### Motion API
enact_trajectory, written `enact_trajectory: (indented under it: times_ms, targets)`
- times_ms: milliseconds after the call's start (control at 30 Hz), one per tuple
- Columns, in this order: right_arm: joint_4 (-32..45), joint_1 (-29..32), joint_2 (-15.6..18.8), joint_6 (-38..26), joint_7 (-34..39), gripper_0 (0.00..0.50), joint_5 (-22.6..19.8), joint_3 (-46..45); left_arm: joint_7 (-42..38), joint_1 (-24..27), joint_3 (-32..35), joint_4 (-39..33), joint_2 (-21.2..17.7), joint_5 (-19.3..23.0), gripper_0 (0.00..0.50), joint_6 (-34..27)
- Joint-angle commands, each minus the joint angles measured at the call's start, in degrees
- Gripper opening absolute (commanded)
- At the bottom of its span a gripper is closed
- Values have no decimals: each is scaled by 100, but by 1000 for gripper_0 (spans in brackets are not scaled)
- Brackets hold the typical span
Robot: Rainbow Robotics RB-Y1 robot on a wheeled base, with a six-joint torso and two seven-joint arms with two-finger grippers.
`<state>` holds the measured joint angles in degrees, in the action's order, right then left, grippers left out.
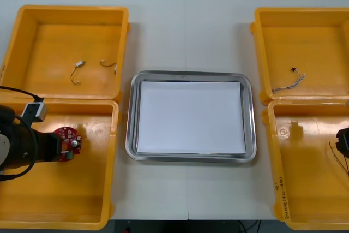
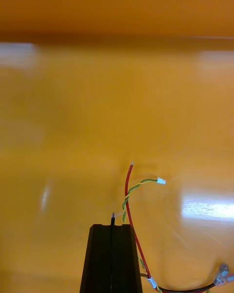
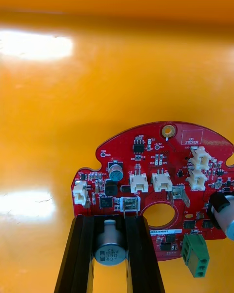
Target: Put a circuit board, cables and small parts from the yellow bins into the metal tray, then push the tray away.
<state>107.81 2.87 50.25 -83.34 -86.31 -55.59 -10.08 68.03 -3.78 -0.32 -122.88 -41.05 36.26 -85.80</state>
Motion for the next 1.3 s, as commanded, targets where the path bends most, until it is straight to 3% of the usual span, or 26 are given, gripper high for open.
enact_trajectory:
  times_ms: [33,433,1100,1200,1233,1267,1300]
  targets:
    - [162,-375,-332,-200,158,0,-5,-161,475,-334,428,-219,-237,224,0,116]
    - [153,-709,-763,-411,317,0,241,-152,642,-756,445,-210,-255,163,0,609]
    - [144,-832,-789,-508,369,4,567,-38,773,-914,384,36,-255,92,3,960]
    - [144,-832,-789,-508,369,95,567,-38,809,-923,340,159,-255,57,0,1136]
    - [144,-832,-789,-508,361,169,575,-38,826,-923,340,176,-255,57,1,1180]
    - [144,-832,-789,-508,369,282,575,-38,844,-923,340,203,-255,57,2,1189]
    - [144,-832,-789,-508,369,349,575,-38,844,-914,340,203,-255,57,0,1189]
